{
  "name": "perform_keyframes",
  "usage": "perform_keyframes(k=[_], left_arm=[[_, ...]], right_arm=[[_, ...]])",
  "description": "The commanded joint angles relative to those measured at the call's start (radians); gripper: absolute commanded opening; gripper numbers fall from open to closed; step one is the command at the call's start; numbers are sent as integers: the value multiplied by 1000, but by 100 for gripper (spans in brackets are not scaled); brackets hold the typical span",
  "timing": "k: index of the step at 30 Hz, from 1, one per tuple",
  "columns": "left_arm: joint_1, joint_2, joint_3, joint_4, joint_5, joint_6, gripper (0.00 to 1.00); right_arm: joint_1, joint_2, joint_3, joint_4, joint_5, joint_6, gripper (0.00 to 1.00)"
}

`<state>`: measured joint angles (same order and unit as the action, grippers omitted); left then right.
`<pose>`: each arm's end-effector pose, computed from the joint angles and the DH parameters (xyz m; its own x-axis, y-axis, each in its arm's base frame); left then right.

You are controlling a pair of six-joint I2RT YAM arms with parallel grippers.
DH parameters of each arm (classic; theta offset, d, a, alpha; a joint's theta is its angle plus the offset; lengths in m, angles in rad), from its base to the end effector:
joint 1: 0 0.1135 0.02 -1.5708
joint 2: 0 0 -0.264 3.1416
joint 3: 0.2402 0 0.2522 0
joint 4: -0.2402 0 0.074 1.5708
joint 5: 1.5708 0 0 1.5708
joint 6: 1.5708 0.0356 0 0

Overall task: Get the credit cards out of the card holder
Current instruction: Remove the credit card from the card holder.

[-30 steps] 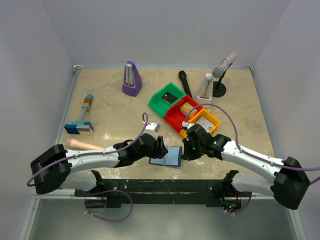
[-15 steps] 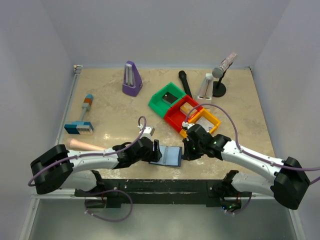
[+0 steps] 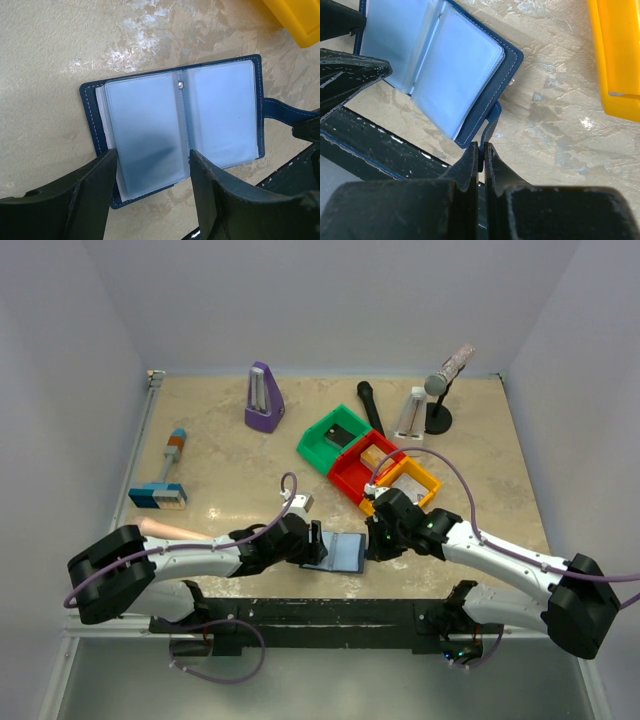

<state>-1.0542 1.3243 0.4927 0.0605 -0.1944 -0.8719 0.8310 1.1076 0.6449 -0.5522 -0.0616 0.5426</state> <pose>0.1260 -0.2080 0.1530 -0.8222 -0.0733 -0.5645 0.2413 0.8532 -0.4624 0.1371 0.1535 0.2010 -0.8824 -0.2022 -0.4249 -0.3544 0.8796 0.3173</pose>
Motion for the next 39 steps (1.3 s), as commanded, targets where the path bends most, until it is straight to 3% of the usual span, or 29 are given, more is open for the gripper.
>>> perform_keyframes(k=[1,18,39], left_arm=[[3,-8,0,19,4,-1,64],[0,27,21,182,184,105,59],[-1,39,58,217,225,126,59]], right_arm=[[3,-8,-1,14,22,5,0],[3,-3,-2,21,14,5,0],[3,-6,-7,20,17,10,0]])
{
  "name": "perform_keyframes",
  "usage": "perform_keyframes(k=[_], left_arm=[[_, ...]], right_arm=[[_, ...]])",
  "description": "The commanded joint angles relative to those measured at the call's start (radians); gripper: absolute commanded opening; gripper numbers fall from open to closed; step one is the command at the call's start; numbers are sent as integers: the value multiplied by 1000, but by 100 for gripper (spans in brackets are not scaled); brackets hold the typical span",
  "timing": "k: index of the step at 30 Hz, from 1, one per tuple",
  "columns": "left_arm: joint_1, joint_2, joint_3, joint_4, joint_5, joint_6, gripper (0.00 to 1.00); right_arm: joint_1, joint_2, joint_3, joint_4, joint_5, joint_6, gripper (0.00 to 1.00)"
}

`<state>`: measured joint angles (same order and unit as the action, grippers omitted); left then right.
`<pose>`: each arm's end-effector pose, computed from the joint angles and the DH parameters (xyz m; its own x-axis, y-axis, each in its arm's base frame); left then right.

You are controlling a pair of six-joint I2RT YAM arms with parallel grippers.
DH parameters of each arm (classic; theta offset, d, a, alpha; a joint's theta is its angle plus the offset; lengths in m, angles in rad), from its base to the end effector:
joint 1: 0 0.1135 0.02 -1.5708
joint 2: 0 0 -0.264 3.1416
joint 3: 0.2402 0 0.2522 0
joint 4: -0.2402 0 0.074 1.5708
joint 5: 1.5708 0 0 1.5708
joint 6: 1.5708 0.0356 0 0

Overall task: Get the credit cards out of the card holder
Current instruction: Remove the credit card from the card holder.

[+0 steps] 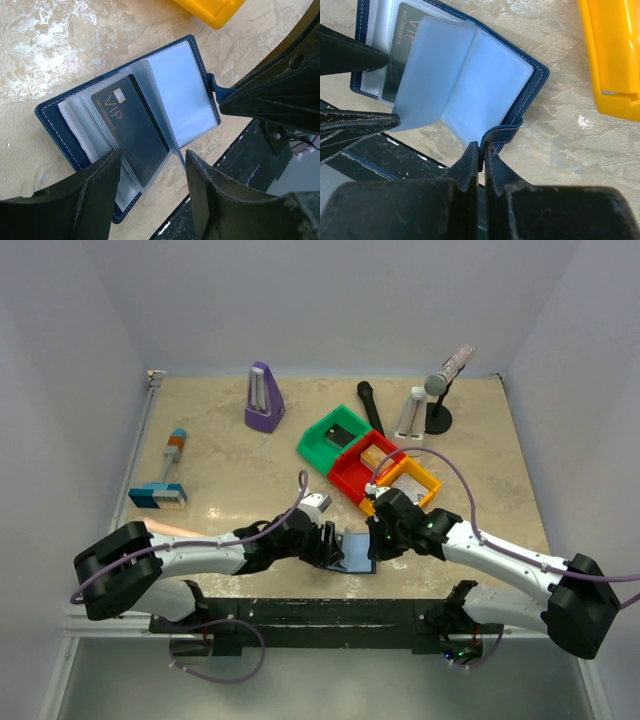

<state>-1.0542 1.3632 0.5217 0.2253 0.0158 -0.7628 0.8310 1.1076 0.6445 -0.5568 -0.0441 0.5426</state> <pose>0.1294 -0.2290 0.1658 -0.8115 0.0298 -0.5836 0.4359 0.6961 -0.5705 0.1373 0.1527 0.2006 -0.8810 -0.2000 -0.4289 -0.3486 0.8871 0.3025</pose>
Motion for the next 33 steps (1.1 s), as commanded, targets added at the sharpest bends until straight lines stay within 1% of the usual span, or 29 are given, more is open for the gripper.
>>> perform_keyframes(k=[1,15,19,24,29,33], left_arm=[[-1,-1,32,51,15,19,59],[-10,42,116,20,55,56,60],[-10,39,112,9,36,49,59],[-9,1,77,-43,-57,17,58],[-4,-39,54,-159,-172,-33,54],[6,-119,-5,-199,-256,-79,53]], right_arm=[[3,-6,-6,24,0,10,0],[3,-9,-8,29,-2,11,0],[3,-14,-11,28,1,14,0],[3,-17,-9,24,4,14,0],[3,-20,-9,18,9,16,0],[3,-38,1,-14,24,22,0]])
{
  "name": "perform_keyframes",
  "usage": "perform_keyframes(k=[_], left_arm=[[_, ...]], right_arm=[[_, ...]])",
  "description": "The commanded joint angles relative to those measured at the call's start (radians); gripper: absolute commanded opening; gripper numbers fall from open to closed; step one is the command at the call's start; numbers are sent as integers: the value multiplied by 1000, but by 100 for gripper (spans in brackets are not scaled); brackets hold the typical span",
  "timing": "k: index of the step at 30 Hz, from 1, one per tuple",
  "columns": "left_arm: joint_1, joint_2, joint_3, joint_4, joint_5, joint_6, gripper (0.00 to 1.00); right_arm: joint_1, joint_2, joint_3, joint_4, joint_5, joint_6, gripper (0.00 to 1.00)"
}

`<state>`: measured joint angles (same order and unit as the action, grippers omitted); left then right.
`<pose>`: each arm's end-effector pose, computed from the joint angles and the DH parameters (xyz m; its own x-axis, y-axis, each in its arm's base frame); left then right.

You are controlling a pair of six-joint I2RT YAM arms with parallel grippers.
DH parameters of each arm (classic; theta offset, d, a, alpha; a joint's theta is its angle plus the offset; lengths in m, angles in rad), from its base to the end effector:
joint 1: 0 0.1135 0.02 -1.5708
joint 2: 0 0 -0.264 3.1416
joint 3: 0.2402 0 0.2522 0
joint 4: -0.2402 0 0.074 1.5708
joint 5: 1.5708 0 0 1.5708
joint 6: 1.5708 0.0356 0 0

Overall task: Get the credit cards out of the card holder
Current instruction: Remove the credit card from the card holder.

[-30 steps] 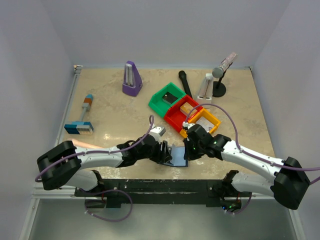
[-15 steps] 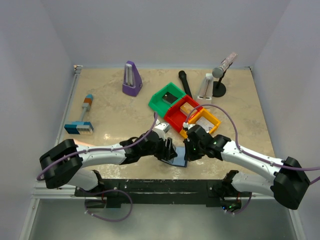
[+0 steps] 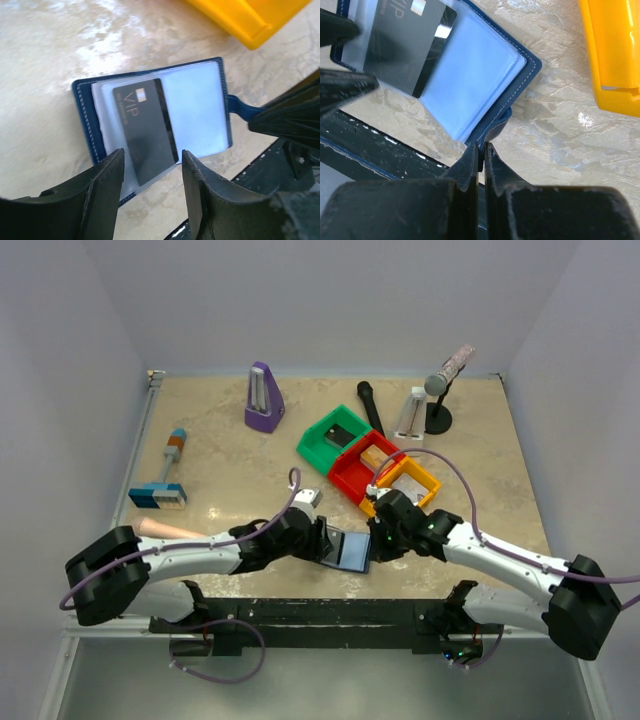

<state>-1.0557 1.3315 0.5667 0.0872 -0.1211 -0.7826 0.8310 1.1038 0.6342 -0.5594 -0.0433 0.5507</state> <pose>0.1323 -0.2249 0.1751 -0.7954 -0.0157 -0.6058 0.3619 0.7895 -0.4956 0.1359 0.1512 0.1980 -0.8862 -0.1954 -0.4200 -0.3394 0.8910 0.3015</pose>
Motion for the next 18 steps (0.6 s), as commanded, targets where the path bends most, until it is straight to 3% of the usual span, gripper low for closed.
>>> perform_keyframes(k=[1,5,12,18], left_arm=[[11,-107,-71,-69,-135,-69,53],[17,-192,-129,-83,-167,-87,54],[19,-334,-160,-145,-206,-81,57],[23,-390,-146,-139,-201,-46,57]], right_arm=[[3,-41,18,-26,36,17,0],[3,-42,44,-83,71,29,0],[3,-74,130,-213,170,32,42],[3,-183,200,-258,188,-11,51]])
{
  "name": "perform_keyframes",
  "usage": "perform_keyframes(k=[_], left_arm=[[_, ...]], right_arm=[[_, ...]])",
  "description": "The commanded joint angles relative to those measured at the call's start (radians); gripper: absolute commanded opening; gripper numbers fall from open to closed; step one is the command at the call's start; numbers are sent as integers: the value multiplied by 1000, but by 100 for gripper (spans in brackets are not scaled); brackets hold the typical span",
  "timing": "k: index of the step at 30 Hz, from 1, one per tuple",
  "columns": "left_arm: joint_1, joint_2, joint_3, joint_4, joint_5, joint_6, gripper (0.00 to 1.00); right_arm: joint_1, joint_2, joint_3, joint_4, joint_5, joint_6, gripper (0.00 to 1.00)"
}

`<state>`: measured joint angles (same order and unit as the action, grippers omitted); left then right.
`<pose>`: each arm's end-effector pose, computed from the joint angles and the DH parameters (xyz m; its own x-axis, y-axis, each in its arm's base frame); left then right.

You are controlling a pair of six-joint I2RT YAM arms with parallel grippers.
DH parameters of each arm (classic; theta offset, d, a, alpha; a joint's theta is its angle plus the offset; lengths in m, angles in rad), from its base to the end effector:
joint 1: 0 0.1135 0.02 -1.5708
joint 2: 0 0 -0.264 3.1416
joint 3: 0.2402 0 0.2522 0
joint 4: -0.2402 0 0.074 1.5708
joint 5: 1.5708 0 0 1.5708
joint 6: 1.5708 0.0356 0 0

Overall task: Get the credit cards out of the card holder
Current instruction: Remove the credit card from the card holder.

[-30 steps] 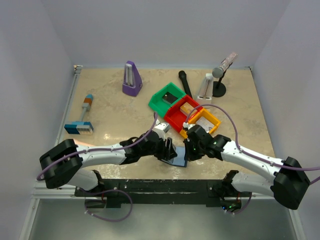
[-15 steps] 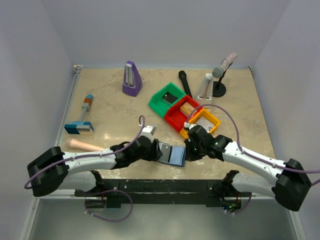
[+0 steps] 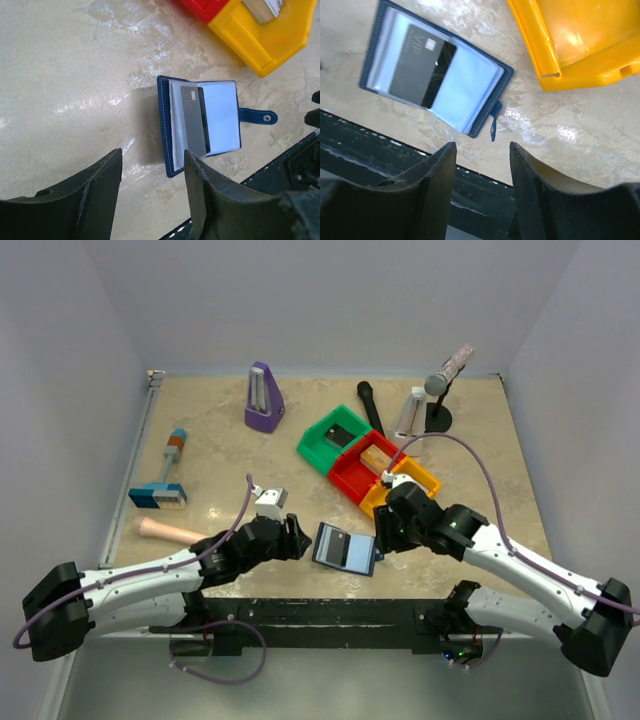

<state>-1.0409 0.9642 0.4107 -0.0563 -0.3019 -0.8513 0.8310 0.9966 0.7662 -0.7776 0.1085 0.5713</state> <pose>0.1092 -0.1655 0.1908 -0.7177 -0.1955 -0.6683 0.2440 0.8283 -0.5044 0.1290 0.1356 0.2451 -0.8556 -0.1400 -0.4983 -0.2766 0.9374 0.2115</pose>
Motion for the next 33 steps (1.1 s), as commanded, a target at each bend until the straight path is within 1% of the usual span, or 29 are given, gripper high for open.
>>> perform_keyframes(k=[1,5,7,9,10,11,13,14,16,23,25,30,33], left_arm=[[10,-21,10,19,-10,29,57],[13,4,4,136,50,46,56],[13,33,5,185,81,58,56],[16,71,10,236,112,75,56],[18,94,14,245,122,80,56],[18,109,20,262,135,92,56],[18,134,23,295,158,97,56],[19,149,22,311,164,95,56],[19,174,30,328,170,93,56],[22,261,59,326,165,75,56],[24,275,57,320,152,66,56],[27,317,45,312,129,41,56],[28,344,27,329,122,23,56]], right_arm=[[3,-99,65,-19,14,-46,51],[3,-145,12,139,-107,-79,51],[3,-133,-20,211,-230,-70,51],[3,-112,-83,355,-335,-44,48],[3,-95,-106,417,-374,-13,44],[0,-78,-114,441,-369,11,40],[-3,-35,-111,455,-388,10,32],[-3,-17,-119,472,-391,16,29],[-4,8,-148,511,-380,36,28],[-39,143,-209,560,-356,81,28],[-43,191,-219,581,-363,91,30],[-47,258,-228,636,-378,121,40],[-52,273,-226,649,-377,127,42]])
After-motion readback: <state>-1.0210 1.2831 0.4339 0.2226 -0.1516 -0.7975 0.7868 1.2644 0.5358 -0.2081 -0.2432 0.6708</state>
